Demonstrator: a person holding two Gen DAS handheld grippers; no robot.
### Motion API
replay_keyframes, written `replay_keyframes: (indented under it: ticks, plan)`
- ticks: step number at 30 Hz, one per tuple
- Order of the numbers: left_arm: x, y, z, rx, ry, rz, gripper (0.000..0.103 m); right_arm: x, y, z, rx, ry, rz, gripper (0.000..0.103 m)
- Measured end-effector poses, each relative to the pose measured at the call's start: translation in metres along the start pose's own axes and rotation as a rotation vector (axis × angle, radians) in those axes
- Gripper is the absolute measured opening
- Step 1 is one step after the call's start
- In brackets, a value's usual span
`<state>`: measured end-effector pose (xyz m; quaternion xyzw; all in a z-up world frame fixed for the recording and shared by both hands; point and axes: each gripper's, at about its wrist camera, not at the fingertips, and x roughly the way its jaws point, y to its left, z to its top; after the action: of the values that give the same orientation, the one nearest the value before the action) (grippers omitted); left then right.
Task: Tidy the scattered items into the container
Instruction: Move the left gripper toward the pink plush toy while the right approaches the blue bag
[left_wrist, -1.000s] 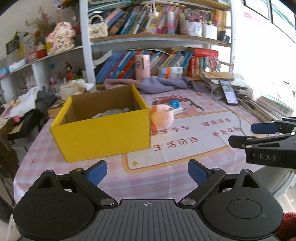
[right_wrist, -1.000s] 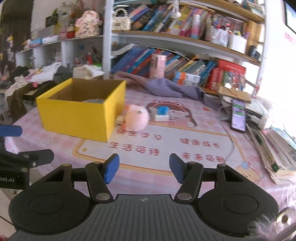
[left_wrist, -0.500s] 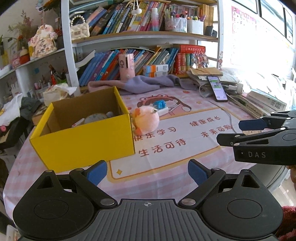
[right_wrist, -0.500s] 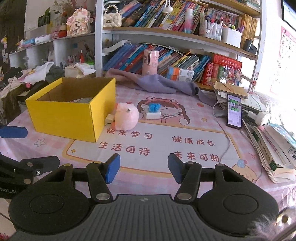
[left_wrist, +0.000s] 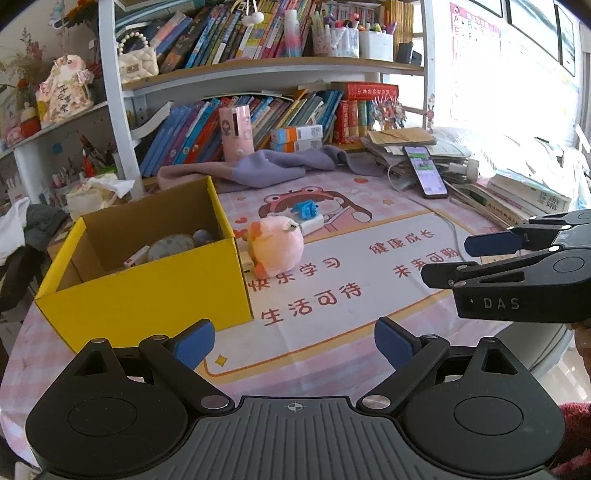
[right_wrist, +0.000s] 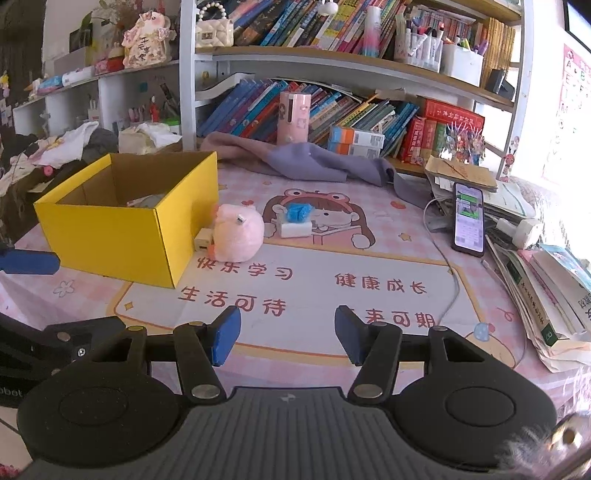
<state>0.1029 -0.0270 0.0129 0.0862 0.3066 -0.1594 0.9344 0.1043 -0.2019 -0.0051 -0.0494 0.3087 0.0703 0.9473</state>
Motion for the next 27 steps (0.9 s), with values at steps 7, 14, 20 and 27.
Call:
replay_keyframes:
  ticks: [7, 14, 20, 27]
  plan:
    - [0.001, -0.004, 0.002, 0.002, -0.004, -0.008, 0.094, 0.0, 0.0, 0.0, -0.025, 0.0, 0.01, 0.052]
    - [0.001, -0.012, 0.002, 0.017, -0.003, -0.035, 0.092, -0.004, -0.005, -0.004, -0.015, 0.009, 0.001, 0.052]
    - [0.007, -0.025, 0.004, 0.065, 0.002, -0.078, 0.092, -0.006, -0.015, -0.009, 0.006, 0.012, -0.017, 0.052]
    - [0.023, -0.038, 0.013, 0.099, 0.004, -0.114, 0.091, 0.001, -0.034, -0.01, 0.05, 0.042, -0.038, 0.052]
